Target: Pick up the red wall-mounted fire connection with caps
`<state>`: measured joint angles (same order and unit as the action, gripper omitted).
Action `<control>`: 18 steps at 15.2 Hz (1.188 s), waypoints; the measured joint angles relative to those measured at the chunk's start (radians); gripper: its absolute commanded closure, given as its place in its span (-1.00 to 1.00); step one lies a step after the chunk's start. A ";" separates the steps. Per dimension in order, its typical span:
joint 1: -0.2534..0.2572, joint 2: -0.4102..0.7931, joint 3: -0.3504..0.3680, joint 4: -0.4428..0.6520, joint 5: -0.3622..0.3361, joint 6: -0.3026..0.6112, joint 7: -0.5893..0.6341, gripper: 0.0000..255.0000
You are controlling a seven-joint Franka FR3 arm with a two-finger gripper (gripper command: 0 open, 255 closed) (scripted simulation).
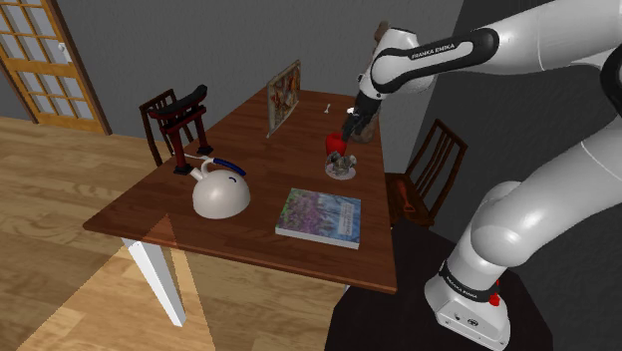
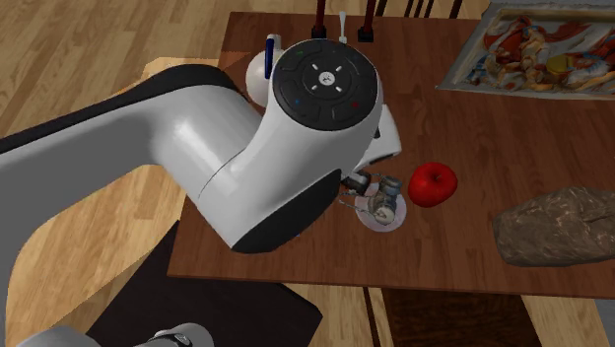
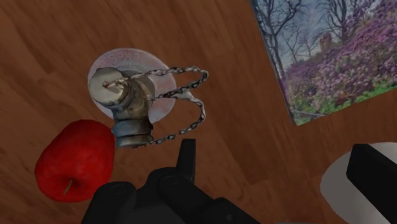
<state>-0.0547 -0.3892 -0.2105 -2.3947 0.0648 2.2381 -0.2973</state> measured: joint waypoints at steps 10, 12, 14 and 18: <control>-0.004 0.339 -0.115 0.112 0.157 0.200 -0.200 -1.00; -0.011 0.411 -0.127 0.155 0.205 0.218 -0.247 -1.00; -0.027 0.495 -0.134 0.202 0.266 0.242 -0.305 -1.00; -0.058 0.615 -0.126 0.279 0.348 0.264 -0.374 -1.00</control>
<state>-0.1123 0.2255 -0.3367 -2.1160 0.4128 2.5023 -0.6708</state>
